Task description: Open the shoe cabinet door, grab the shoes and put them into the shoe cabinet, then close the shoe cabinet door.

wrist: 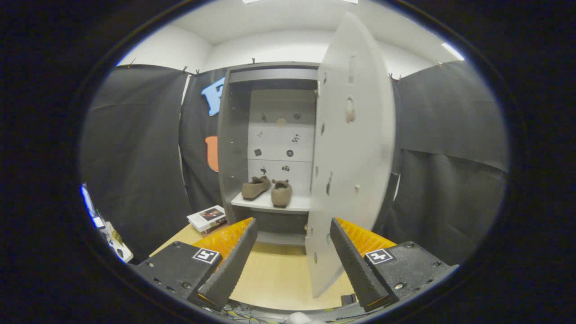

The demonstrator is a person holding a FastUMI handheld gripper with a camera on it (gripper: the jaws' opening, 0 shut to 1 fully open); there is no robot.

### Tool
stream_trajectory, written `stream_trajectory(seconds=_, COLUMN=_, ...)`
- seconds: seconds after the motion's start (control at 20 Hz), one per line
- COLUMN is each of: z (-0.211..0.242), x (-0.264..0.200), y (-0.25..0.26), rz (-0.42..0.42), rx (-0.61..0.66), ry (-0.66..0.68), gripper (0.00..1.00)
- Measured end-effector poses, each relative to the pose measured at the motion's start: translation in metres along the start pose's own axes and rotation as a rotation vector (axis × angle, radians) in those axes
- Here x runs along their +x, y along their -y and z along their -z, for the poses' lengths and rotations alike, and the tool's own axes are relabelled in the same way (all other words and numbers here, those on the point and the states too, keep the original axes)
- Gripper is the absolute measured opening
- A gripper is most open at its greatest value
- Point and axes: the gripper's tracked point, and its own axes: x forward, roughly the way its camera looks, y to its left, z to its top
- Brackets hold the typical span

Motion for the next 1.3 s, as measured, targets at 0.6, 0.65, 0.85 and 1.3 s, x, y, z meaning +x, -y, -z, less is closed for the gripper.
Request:
stream_trajectory(seconds=0.6, z=-0.02, x=-0.001, y=0.167, rz=0.101, rx=0.072, ry=0.024, gripper=1.0)
stream_trajectory(seconds=0.65, z=-0.021, x=0.007, y=0.172, rz=0.085, rx=0.07, ry=0.016, gripper=1.0)
stream_trajectory(seconds=0.85, z=-0.024, x=0.038, y=0.175, rz=-0.006, rx=0.052, ry=-0.005, gripper=1.0)
stream_trajectory(seconds=1.3, z=-0.026, x=0.053, y=0.149, rz=-0.115, rx=0.023, ry=-0.019, gripper=0.99)
